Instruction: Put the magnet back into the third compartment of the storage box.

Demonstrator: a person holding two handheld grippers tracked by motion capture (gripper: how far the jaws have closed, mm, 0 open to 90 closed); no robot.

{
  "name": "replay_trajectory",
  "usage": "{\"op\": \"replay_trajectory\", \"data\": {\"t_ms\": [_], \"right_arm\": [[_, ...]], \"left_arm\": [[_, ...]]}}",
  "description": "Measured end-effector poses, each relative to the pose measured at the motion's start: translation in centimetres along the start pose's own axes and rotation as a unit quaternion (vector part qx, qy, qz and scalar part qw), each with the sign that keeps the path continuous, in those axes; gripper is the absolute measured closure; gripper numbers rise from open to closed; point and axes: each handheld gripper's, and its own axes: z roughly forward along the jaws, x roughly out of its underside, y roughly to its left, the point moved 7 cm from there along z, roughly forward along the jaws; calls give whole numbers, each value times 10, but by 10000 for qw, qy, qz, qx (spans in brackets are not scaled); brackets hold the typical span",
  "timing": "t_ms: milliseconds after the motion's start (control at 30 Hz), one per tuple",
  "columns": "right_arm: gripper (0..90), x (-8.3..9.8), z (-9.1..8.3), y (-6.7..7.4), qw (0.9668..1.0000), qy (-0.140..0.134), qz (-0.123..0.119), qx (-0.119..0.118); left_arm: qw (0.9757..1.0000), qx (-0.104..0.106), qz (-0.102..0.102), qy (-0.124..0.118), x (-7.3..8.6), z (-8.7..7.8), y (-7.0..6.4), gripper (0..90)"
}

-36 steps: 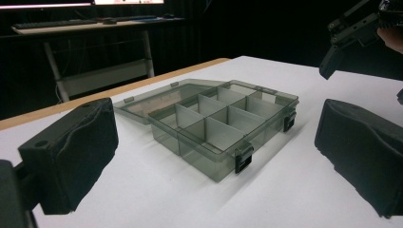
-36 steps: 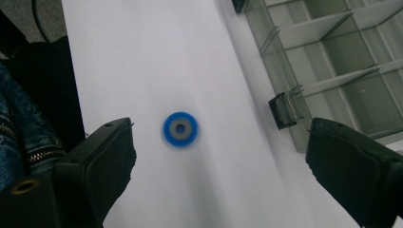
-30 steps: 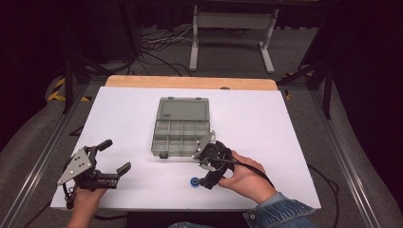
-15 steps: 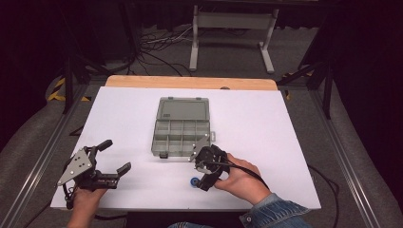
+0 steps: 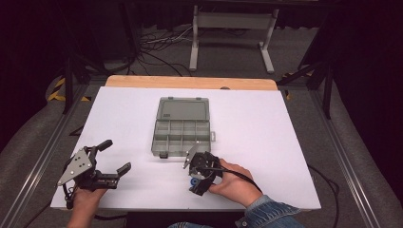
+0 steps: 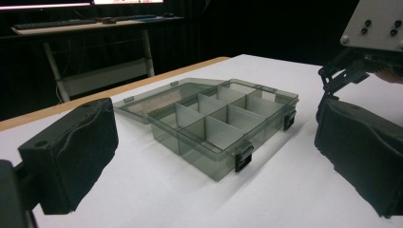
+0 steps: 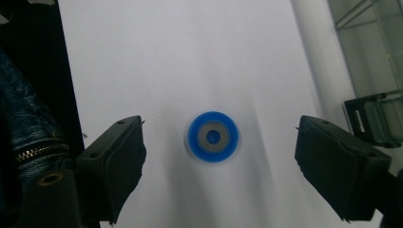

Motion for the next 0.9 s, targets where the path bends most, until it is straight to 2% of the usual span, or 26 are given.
{"op": "replay_trajectory", "data": {"t_ms": [233,300,567,700,867,900], "right_arm": [[206,0,10,1,9999,91,-78,-44],[223,0,12,3,9999,137,-11,-44],[318,1,16,1,9998,164,-77,-64],[384,1,18,3,9997,195,-112,-68],[535,1,16,2,9998,176,-106,11],[577,1,15,2,9997,182,-176,-16]], "left_arm": [[10000,-1,5,2,0,0,0,13],[10000,-1,8,6,0,0,0,13],[10000,-1,6,10,0,0,0,13],[10000,-1,7,18,0,1,0,13],[10000,3,10,21,0,1,-1,14],[10000,3,9,18,0,1,0,14]]}}
